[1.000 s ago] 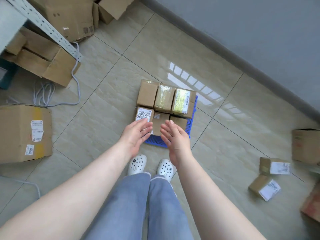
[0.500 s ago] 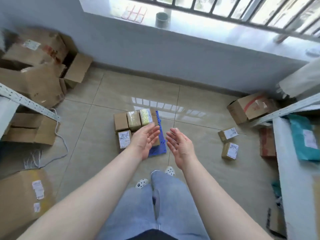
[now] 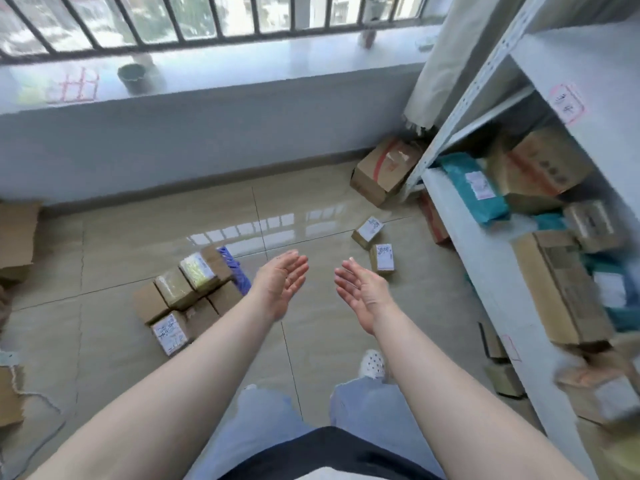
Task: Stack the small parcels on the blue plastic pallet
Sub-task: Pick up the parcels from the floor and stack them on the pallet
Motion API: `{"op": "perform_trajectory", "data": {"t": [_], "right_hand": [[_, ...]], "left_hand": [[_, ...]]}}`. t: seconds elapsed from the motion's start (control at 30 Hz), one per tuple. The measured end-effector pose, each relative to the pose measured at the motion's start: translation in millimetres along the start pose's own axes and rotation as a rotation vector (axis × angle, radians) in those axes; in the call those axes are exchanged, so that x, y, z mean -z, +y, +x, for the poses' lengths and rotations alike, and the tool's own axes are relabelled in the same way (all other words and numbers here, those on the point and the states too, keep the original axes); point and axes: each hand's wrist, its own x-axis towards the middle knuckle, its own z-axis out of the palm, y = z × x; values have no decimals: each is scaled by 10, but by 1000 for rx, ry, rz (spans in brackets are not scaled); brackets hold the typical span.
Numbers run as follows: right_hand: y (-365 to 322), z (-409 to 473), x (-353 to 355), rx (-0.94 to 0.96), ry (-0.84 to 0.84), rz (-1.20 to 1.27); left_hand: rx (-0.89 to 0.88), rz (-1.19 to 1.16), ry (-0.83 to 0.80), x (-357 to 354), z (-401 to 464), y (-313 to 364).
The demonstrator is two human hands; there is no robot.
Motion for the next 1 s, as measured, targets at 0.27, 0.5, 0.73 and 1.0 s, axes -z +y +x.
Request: {"op": "perform_trajectory", "data": {"t": [0.27,0.5,0.73,1.0], "right_hand": [[-1031,471,1444,5,143,-40],[-1571,1051,1737,-21,177,-56],[-1986,1988,1722,-47,190,-20],[-2025,3184,2020,-84,268,-93]], "left_hand": [[141,64,-36,-1490,350,-781],[182,82,-26,-2034,747,-780],[131,210,4,-2496,1771,-340],[143,431,31,-2791,2880,-482]]}}
